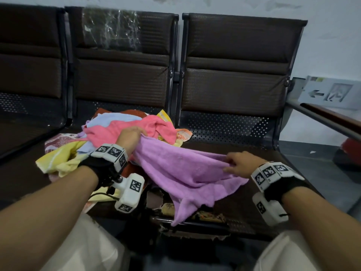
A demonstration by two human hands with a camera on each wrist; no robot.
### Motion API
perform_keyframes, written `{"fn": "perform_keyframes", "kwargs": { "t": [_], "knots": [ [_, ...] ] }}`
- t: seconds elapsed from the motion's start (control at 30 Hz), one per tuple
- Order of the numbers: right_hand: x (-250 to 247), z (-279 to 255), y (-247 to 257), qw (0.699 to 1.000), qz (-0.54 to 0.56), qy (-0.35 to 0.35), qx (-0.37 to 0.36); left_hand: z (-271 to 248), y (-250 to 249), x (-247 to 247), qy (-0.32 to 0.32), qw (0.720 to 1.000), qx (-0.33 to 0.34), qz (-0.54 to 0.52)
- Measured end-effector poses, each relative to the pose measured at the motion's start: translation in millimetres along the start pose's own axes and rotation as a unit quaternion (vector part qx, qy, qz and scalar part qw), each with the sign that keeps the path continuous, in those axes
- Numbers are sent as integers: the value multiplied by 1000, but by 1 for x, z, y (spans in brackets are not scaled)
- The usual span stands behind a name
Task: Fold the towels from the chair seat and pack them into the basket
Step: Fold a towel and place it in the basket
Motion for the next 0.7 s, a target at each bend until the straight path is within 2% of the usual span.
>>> {"fn": "perform_keyframes", "kwargs": {
  "t": [0.1,0.17,0.23,0.3,0.4,0.53,0.6,0.7],
  "knots": [
    [-8,-5,-9,997,54,-48,31,-7,-5,11,12,1000,5,12],
    [-4,-9,-13,997,35,-30,55,-11,-9,19,12,998,33,47],
    [-1,-13,-16,998,4,-1,66,-14,-10,30,39,994,44,88],
    [-1,-17,-18,998,5,-1,69,-17,-10,37,59,989,54,127],
    [-14,-19,-22,994,47,-63,72,-21,-22,39,33,973,115,198],
    [-23,-25,-30,984,82,-141,71,-25,-29,34,12,957,173,234],
    [-27,-31,-39,967,139,-196,85,-27,-29,32,14,950,188,251],
    [-39,-38,-51,924,227,-289,108,-34,-24,37,52,932,183,307]
  ]
}}
Point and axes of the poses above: each hand's wrist, its own z-axis towards the middle knuckle, its own x-axis out of the palm, y = z × x, the point moved 10 cm from there along z, towards the middle knuckle, and after that the axes turned 12 degrees about -x, right-handed, at the moved point
